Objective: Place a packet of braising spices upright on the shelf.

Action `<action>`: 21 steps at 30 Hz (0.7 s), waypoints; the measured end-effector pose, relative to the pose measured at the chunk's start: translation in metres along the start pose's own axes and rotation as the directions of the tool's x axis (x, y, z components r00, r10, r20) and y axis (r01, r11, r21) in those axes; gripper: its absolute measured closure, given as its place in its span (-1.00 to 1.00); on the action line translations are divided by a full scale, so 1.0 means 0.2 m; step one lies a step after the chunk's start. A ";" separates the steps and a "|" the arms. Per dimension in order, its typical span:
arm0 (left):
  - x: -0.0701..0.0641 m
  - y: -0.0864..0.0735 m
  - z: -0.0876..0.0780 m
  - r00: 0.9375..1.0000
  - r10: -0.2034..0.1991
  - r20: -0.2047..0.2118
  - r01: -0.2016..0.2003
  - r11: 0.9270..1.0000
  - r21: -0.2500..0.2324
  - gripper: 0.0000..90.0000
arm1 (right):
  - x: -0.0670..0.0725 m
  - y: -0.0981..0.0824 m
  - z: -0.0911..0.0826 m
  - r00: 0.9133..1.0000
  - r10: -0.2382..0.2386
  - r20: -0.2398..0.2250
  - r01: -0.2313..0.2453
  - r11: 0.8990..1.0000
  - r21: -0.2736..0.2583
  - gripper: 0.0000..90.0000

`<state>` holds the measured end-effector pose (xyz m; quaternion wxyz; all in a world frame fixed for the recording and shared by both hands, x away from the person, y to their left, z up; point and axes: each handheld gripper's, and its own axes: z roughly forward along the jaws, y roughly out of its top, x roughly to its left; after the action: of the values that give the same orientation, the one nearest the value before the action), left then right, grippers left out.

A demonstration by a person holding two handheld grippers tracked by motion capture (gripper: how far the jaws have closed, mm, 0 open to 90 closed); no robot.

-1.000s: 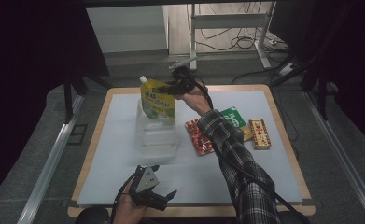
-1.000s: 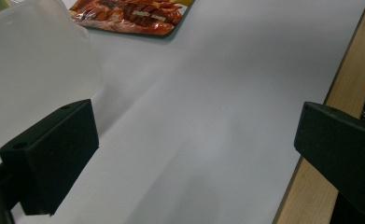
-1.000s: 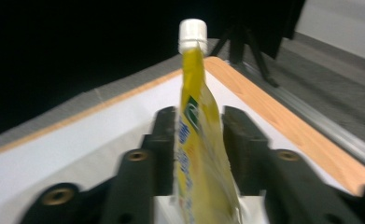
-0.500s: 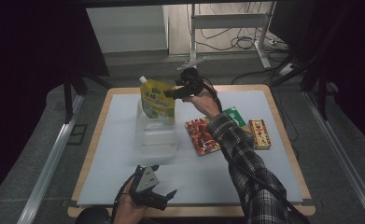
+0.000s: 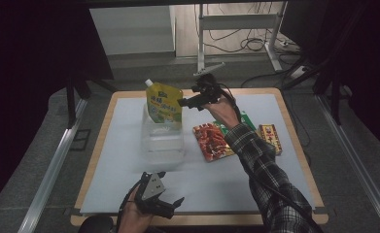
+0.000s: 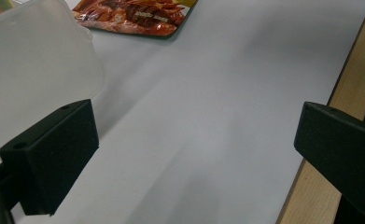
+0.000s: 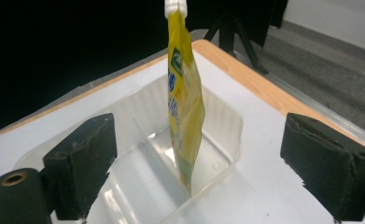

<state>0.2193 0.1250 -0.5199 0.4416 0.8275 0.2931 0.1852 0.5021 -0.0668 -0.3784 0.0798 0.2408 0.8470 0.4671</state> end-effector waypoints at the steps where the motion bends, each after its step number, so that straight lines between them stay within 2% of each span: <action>1: 0.00 0.00 0.00 1.000 0.000 0.000 0.000 1.000 0.001 -1.00 | 0.00 -0.01 -0.01 1.000 0.002 -0.003 -0.002 1.000 0.005 -0.78; 12: 0.00 0.00 0.01 1.000 0.002 -0.008 -0.002 1.000 0.009 -1.00 | 0.01 -0.07 -0.10 1.000 -0.016 0.005 0.015 0.999 0.043 -0.87; 18: 0.00 0.00 0.01 1.000 0.007 -0.006 -0.007 1.000 0.010 -1.00 | 0.01 -0.14 -0.16 1.000 -0.023 0.017 0.022 0.998 0.062 -0.87; 21: 0.00 0.00 0.01 1.000 0.011 -0.005 -0.011 1.000 0.012 -1.00 | 0.01 -0.17 -0.20 1.000 -0.011 0.020 0.010 0.998 0.064 -0.87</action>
<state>0.2199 0.1236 -0.5213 0.4346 0.8314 0.2907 0.1881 0.4751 -0.1118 -0.3852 0.0832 0.2435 0.8619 0.4370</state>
